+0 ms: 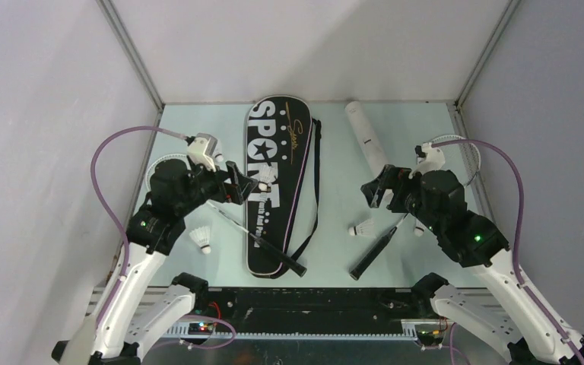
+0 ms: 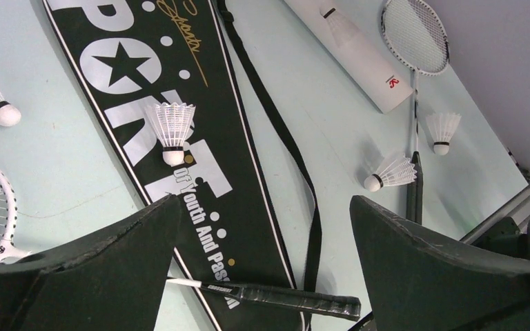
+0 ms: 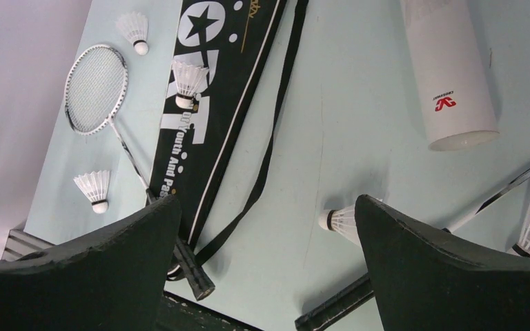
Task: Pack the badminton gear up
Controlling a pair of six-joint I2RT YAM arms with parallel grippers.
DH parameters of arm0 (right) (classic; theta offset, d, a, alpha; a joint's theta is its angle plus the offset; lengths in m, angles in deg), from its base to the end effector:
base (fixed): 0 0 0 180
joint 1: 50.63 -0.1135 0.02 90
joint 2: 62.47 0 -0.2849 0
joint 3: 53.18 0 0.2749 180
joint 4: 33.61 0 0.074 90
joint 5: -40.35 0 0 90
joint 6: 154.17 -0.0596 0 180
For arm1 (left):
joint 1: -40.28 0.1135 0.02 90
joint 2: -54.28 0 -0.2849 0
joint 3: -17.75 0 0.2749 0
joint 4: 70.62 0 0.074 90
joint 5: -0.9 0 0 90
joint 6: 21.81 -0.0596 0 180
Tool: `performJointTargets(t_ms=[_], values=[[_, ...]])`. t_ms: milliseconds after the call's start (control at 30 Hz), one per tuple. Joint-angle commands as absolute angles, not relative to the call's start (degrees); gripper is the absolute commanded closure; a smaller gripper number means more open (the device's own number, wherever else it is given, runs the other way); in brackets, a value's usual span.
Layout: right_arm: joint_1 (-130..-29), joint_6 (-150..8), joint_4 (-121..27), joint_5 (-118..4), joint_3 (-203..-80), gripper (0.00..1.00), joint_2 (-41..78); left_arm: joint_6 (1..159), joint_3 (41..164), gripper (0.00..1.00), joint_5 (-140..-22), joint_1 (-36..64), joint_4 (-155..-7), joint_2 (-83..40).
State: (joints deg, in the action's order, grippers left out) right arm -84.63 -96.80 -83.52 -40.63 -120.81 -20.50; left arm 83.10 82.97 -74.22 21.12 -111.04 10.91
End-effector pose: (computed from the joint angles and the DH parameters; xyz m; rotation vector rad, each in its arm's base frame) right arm 0.1521 0.0913 0.3685 0.0794 2.0362 0.5883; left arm 0.1771 -0.0777 0.3695 0.2524 1.9200 -0.6468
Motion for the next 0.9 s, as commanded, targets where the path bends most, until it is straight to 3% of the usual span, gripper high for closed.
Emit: performJointTargets(t_ms=[0,467,667,867], values=[[-84.45,-97.17,-81.84,-40.61,-121.68,0.01,-21.16,81.55,83.35,0.0,-75.59,21.02,-111.09,11.7],[-84.47,-91.17,-73.29,-33.88,-116.75,0.01,-19.11,82.26,83.54,0.0,-81.8,21.69,-112.18,13.6],[-82.37,-78.65,-66.95,-29.42,-116.77,0.01,-9.28,83.26,82.8,0.0,-84.06,23.05,-111.56,15.94],[-73.59,-74.93,-62.87,-34.53,-117.96,0.06,1.61,84.29,82.07,0.0,-84.25,24.23,-111.01,16.26]])
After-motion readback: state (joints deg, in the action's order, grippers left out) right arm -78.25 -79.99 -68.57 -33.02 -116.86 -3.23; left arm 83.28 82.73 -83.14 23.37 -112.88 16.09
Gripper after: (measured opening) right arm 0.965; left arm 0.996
